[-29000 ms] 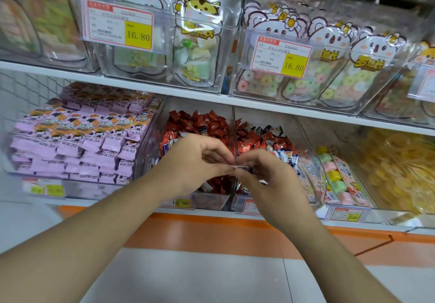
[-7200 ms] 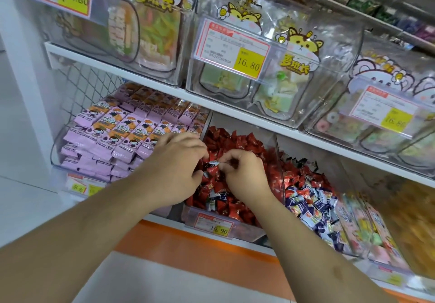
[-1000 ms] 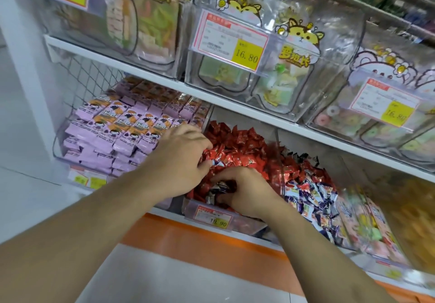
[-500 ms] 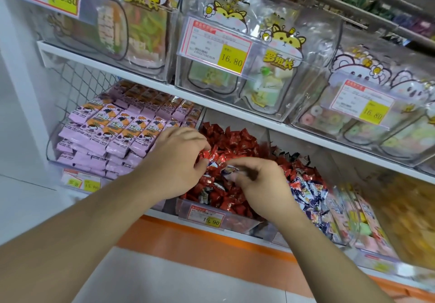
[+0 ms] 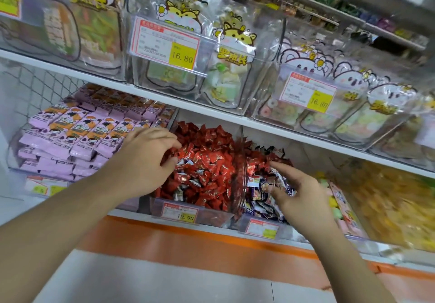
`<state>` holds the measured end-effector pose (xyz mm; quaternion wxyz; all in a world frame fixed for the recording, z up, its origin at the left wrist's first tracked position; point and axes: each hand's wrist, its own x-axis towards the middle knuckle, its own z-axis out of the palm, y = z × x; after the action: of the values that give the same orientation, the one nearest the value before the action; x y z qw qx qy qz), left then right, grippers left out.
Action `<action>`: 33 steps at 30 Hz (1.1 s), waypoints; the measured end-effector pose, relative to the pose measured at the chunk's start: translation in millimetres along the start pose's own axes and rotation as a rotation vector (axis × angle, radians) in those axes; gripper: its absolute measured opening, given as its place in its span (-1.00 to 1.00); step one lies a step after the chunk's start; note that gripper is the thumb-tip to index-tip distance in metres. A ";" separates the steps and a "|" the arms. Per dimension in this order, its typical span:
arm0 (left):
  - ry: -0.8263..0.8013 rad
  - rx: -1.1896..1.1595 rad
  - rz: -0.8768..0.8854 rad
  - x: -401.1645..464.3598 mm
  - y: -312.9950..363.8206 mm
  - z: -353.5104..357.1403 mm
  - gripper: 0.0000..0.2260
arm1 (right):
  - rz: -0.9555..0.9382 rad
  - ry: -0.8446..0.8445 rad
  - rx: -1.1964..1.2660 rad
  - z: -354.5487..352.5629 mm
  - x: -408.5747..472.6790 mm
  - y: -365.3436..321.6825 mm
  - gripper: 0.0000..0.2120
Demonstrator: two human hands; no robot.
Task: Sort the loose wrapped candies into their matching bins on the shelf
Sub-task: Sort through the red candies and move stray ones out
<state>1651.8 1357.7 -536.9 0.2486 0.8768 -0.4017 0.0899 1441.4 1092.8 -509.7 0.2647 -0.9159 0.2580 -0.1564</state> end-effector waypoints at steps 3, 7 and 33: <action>0.010 0.017 0.003 -0.1 -2.9 -2.4 -0.72 | -0.108 0.023 -0.011 5.5 -7.6 -15.4 -0.59; -0.009 0.041 -0.005 -1.2 -8.6 -4.9 -0.69 | -0.258 -0.049 0.035 40.0 -10.3 -48.3 -0.71; -0.009 -0.038 -0.024 -4.1 -5.3 -8.7 -0.68 | -0.095 -0.185 0.245 82.8 23.4 -90.0 -0.88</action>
<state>1653.4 1367.7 -532.8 0.2645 0.8770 -0.3940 0.0754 1530.7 1178.7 -522.4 0.3892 -0.8985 0.1677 -0.1142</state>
